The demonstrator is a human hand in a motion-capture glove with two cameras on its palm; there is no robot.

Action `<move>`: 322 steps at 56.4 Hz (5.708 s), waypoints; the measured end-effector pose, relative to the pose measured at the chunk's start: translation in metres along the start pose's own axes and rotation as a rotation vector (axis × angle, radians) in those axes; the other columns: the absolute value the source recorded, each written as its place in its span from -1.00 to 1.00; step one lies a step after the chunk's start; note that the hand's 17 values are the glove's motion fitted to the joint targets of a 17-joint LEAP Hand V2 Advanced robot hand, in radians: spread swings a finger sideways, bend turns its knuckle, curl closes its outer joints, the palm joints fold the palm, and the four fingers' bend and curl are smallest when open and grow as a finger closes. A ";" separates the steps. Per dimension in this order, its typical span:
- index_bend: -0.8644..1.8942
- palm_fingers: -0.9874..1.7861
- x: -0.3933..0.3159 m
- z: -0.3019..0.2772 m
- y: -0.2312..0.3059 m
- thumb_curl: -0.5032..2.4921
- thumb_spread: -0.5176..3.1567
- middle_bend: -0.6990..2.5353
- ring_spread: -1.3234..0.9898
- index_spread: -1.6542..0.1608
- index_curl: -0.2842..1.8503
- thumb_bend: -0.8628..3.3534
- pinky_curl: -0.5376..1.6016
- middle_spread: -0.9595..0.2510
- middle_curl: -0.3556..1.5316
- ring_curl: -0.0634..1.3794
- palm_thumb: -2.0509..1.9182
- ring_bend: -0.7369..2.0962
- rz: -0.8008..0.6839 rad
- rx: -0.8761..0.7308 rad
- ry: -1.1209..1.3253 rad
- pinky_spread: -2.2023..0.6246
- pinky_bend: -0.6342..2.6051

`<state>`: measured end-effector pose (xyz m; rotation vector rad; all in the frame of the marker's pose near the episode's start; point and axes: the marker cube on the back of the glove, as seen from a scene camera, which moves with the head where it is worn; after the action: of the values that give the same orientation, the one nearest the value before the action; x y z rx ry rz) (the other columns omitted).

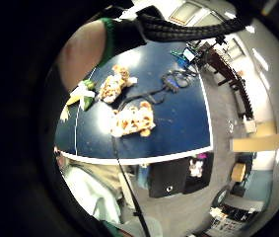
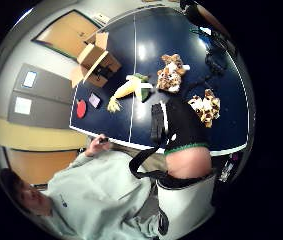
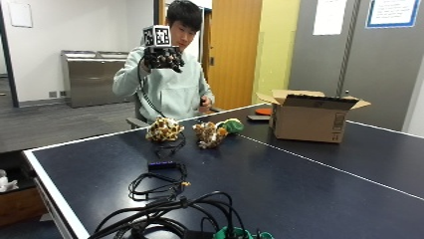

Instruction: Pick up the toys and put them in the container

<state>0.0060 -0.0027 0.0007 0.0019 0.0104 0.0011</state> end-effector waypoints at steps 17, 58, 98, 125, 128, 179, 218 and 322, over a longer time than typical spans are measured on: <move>-0.17 -0.24 0.039 0.006 -0.018 -0.57 -0.01 -0.44 0.15 0.56 -0.54 -0.50 -0.28 0.58 -0.46 -0.90 0.11 -0.36 0.009 0.014 0.010 0.60 -0.18; -0.24 -0.52 0.105 0.238 -0.038 -0.49 -0.05 -0.57 0.19 0.47 -0.41 -0.60 -0.15 0.60 -0.47 -0.81 0.03 -0.40 0.211 -0.527 -0.139 0.62 0.03; -0.14 0.31 -0.034 0.083 -0.118 -0.20 -0.34 -0.38 -0.14 0.48 -0.19 -0.52 -0.06 0.18 -0.43 -0.31 0.38 0.27 -0.226 -0.516 0.149 0.29 0.14; -0.18 0.31 -0.300 -0.049 -0.226 -0.10 -0.44 -0.36 -0.16 0.46 0.02 -0.56 -0.03 0.12 -0.32 -0.23 0.40 0.27 -0.621 -0.155 -0.059 0.28 0.14; -0.20 0.31 -0.331 -0.045 -0.248 -0.09 -0.44 -0.36 -0.16 0.46 0.04 -0.56 -0.03 0.11 -0.31 -0.22 0.40 0.27 -0.612 -0.116 -0.107 0.28 0.14; -0.28 -0.50 -0.192 0.007 -0.271 -0.39 -0.11 -0.50 0.18 0.50 -0.41 -0.60 -0.18 0.59 -0.40 -0.62 0.03 -0.38 -0.390 -0.037 -0.007 0.61 -0.02; -0.20 -0.39 -0.028 0.258 -0.213 -0.42 -0.05 -0.60 0.20 0.45 -0.39 -0.59 -0.15 0.65 -0.52 -0.71 0.14 -0.33 0.041 -0.468 -0.155 0.62 0.03; -0.26 -0.38 -0.159 0.118 -0.241 -0.37 -0.03 -0.47 0.16 0.49 -0.28 -0.60 -0.19 0.52 -0.37 -0.56 0.12 -0.36 -0.520 0.171 -0.048 0.61 -0.08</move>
<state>-0.1519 -0.2443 0.1202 0.1702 -0.0371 -0.5202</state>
